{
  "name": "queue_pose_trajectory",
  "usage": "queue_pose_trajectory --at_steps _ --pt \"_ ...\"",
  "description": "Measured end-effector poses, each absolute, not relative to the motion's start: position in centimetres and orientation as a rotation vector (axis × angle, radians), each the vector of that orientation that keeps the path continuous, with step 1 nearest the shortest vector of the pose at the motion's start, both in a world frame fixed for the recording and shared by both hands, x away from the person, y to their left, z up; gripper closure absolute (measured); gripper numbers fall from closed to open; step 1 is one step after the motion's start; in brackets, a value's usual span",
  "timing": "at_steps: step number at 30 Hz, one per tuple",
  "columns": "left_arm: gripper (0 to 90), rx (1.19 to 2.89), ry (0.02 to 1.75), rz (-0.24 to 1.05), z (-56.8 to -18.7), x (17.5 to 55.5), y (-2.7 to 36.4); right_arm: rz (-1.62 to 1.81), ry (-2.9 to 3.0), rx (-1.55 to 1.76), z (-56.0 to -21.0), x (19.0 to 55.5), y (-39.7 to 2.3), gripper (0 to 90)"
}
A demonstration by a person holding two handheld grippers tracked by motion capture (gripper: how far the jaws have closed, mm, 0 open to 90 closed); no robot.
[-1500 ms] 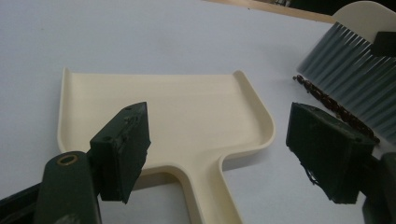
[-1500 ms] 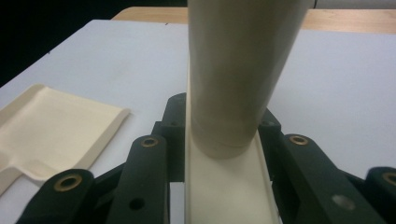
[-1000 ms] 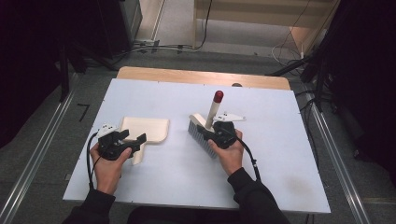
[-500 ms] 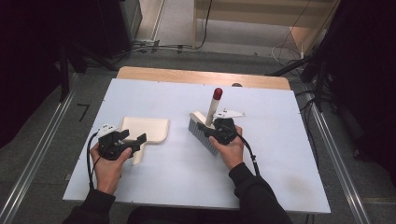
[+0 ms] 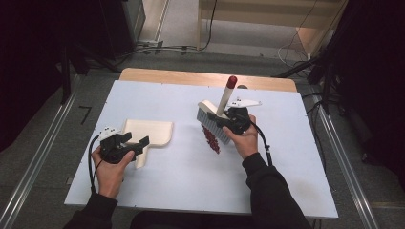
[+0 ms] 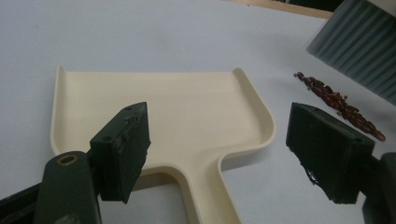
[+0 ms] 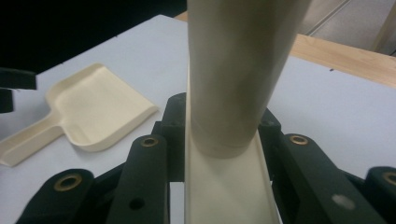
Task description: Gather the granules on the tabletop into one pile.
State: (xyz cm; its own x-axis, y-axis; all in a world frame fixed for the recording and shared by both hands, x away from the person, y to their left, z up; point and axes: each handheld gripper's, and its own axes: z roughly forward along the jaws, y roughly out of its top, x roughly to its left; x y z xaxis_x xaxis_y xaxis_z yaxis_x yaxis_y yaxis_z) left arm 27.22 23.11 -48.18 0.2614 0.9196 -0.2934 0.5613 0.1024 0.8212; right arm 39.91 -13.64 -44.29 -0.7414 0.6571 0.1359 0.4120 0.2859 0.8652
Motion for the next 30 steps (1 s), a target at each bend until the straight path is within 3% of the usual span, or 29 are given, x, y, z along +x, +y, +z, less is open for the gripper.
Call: queue_pose_trajectory --at_steps 15,30 --pt "22.6 1.577 1.433 0.463 -48.6 27.2 23.3 1.305 2.341 0.871 -46.6 44.0 -13.0 64.3" --pt "22.6 1.584 1.43 0.46 -48.6 27.2 23.2 1.265 2.382 0.7 -47.0 43.1 -11.8 64.3"
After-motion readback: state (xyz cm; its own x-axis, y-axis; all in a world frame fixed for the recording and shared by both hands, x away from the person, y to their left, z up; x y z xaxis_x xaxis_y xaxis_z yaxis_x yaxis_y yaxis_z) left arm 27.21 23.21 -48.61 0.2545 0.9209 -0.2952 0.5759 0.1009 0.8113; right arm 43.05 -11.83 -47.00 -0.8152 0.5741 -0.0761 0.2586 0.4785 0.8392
